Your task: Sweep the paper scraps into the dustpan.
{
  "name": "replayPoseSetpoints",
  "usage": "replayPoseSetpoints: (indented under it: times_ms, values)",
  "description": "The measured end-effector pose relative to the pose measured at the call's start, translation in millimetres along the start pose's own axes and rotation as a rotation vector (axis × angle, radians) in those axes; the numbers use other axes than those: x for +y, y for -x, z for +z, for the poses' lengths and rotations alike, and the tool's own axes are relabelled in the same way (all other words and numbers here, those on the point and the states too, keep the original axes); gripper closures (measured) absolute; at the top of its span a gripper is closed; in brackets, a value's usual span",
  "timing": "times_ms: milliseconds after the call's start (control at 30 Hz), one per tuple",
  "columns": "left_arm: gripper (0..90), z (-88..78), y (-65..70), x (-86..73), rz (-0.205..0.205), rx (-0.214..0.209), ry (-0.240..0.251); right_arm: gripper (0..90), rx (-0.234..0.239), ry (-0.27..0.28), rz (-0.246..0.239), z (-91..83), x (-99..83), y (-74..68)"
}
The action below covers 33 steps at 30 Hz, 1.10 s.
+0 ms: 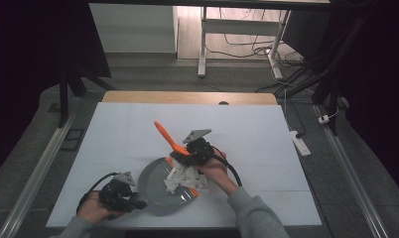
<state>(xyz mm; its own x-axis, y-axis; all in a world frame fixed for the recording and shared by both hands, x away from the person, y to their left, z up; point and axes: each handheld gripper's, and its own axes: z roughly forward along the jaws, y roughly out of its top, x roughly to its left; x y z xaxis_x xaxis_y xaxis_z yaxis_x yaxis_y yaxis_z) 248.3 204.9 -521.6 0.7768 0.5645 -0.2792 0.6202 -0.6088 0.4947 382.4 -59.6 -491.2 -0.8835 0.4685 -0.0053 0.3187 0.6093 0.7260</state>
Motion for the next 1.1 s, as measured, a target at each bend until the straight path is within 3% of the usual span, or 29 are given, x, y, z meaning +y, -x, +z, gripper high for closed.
replayPoseSetpoints:
  times_ms: [333, 500, 833, 1100]
  values:
    - [61.3, 0.1, 0.0, 0.0, 0.0, 0.0, 0.0, 70.1, 0.053, 0.008, -0.036, -0.8, 3.9, -16.1]
    - [61.3, 0.1, 0.1, 0.0, 0.0, 0.0, 0.001, 70.1, 0.052, 0.036, -0.054, -9.3, 6.7, -20.8]
    - [61.2, 0.3, 0.0, -0.2, 0.001, 0.0, 0.002, 70.1, -0.008, 0.143, 0.015, -41.6, 2.4, -2.1]
    - [61.2, 0.8, 0.0, -0.4, -0.001, -0.002, 0.003, 70.1, -0.077, 0.161, 0.071, -71.6, -17.5, 9.2]
